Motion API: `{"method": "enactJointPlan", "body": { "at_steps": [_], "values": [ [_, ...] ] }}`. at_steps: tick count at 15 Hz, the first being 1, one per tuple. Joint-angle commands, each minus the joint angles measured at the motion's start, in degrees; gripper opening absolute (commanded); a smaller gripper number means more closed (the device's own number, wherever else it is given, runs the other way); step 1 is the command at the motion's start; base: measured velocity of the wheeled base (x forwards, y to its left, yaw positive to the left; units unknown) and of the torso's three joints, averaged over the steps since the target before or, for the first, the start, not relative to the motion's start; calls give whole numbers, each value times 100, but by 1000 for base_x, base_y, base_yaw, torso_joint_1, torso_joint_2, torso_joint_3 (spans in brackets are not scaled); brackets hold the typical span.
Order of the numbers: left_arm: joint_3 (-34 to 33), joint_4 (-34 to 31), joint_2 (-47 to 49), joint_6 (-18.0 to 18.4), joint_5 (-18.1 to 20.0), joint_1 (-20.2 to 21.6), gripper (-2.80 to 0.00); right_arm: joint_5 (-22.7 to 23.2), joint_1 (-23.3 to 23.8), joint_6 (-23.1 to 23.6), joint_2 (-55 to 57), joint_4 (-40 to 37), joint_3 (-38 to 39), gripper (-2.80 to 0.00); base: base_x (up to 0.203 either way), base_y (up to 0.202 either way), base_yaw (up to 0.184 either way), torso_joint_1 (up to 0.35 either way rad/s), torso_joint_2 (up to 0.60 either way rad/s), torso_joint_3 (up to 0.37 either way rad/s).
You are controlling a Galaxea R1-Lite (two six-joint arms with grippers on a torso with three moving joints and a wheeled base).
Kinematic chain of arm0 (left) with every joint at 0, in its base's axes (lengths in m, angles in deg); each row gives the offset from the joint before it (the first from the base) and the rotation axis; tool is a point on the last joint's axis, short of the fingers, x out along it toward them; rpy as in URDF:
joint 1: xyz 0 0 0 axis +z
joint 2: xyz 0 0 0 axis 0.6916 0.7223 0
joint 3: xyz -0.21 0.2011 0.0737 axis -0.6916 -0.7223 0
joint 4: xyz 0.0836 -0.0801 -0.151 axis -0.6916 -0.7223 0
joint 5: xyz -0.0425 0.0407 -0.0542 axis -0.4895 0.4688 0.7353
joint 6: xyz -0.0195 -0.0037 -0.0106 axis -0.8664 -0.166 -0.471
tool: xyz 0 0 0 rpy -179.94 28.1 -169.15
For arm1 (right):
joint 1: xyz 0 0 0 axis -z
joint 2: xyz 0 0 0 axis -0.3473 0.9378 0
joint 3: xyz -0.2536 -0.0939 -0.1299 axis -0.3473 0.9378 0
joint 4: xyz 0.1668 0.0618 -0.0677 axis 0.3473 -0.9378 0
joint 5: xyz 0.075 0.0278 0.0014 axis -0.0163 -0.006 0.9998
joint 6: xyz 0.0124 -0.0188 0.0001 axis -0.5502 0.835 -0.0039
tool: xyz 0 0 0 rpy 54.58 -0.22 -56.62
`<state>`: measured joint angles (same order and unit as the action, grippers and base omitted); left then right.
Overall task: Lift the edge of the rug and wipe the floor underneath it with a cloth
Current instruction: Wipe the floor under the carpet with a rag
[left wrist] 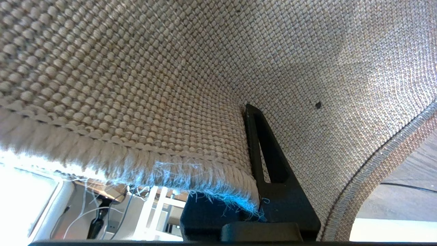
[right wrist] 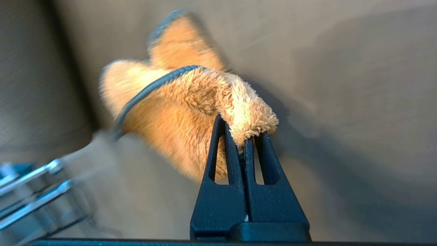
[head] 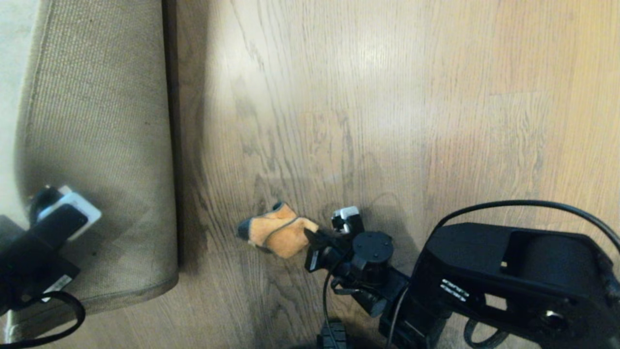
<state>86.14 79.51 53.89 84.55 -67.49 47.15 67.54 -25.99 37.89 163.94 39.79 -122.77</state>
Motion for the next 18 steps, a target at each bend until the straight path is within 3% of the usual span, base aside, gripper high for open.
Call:
{"method": "enactJointPlan", "body": {
  "at_steps": [1,4,7,10,14,18],
  "values": [
    [5,11,9,26,-10,-5,-280,24,384,-3,-458,48,231,-280,0,0,0,0,0,0],
    [-3,20,9,9,-11,-31,-280,57,925,6,-934,13,607,-280,0,0,0,0,0,0],
    [-22,20,9,9,-10,-40,-280,600,1327,27,-1484,26,1069,-280,0,0,0,0,0,0],
    [-56,29,9,9,-10,-31,-280,737,1404,34,-1717,72,1331,-280,0,0,0,0,0,0],
    [-65,29,8,9,-17,-31,-280,717,875,34,-1761,117,1375,-280,0,0,0,0,0,0],
    [-65,29,3,9,-16,-23,-280,596,-127,29,-1713,149,1358,-280,0,0,0,0,0,0]
  ]
}}
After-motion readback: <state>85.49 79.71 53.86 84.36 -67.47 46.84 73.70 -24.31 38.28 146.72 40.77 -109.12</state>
